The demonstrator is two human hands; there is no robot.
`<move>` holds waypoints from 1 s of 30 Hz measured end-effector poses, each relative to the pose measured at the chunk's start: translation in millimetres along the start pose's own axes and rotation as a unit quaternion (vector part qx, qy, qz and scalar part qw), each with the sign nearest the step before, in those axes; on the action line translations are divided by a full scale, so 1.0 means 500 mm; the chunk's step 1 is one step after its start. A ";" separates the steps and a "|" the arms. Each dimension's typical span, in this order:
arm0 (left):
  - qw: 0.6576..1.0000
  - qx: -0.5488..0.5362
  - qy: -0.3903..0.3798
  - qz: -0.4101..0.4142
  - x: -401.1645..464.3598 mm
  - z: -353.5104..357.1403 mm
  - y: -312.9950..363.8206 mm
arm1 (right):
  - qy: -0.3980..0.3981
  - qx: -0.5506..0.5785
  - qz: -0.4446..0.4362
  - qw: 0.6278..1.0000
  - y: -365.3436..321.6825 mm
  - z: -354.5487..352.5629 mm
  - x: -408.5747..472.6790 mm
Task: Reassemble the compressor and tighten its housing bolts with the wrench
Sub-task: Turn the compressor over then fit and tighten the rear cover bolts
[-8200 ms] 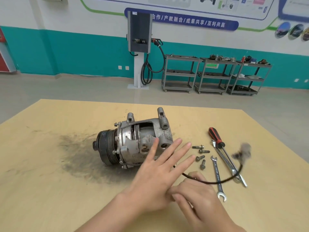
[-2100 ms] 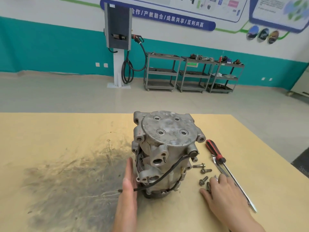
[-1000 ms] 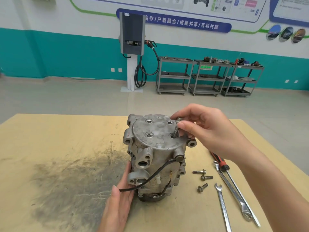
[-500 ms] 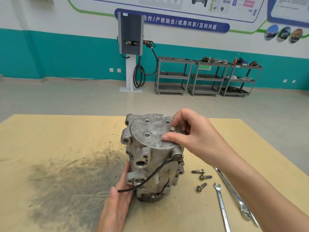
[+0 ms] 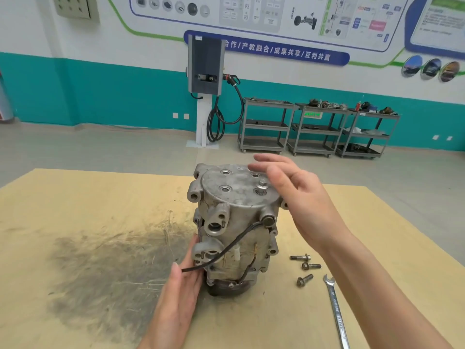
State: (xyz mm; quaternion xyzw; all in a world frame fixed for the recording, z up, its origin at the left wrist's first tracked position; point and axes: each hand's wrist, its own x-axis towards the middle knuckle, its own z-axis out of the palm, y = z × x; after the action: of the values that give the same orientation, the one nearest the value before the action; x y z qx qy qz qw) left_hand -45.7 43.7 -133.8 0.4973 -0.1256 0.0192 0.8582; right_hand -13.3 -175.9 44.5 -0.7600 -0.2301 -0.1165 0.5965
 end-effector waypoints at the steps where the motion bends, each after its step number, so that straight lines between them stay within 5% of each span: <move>1: 0.999 0.012 -0.022 -0.024 -0.011 0.018 -0.006 | -0.015 0.004 -0.003 1.000 0.000 -0.006 -0.002; 8: 1.000 -0.013 -0.006 -0.003 0.002 0.049 -0.028 | 0.061 0.043 0.024 0.997 0.012 0.008 0.001; 13: 1.000 -0.023 -0.008 0.000 0.003 0.049 -0.032 | 0.014 0.012 -0.013 1.000 0.017 0.002 -0.009; 19: 0.999 -0.053 0.010 0.004 0.007 0.047 -0.042 | 0.108 0.020 0.020 0.994 0.019 0.022 0.003; 24: 0.998 -0.061 0.023 0.017 0.008 0.045 -0.049 | 0.039 -0.019 -0.021 0.999 0.012 0.013 -0.010; 30: 0.997 -0.067 0.028 0.015 0.012 0.043 -0.050 | 0.155 -0.076 0.012 0.985 0.005 0.047 0.001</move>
State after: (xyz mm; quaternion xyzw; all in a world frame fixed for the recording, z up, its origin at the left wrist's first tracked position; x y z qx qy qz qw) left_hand -40.1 12.1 -143.5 0.4358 -0.1098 0.0379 0.8925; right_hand -13.7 -153.6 36.5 -0.7788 -0.1158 -0.2427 0.5666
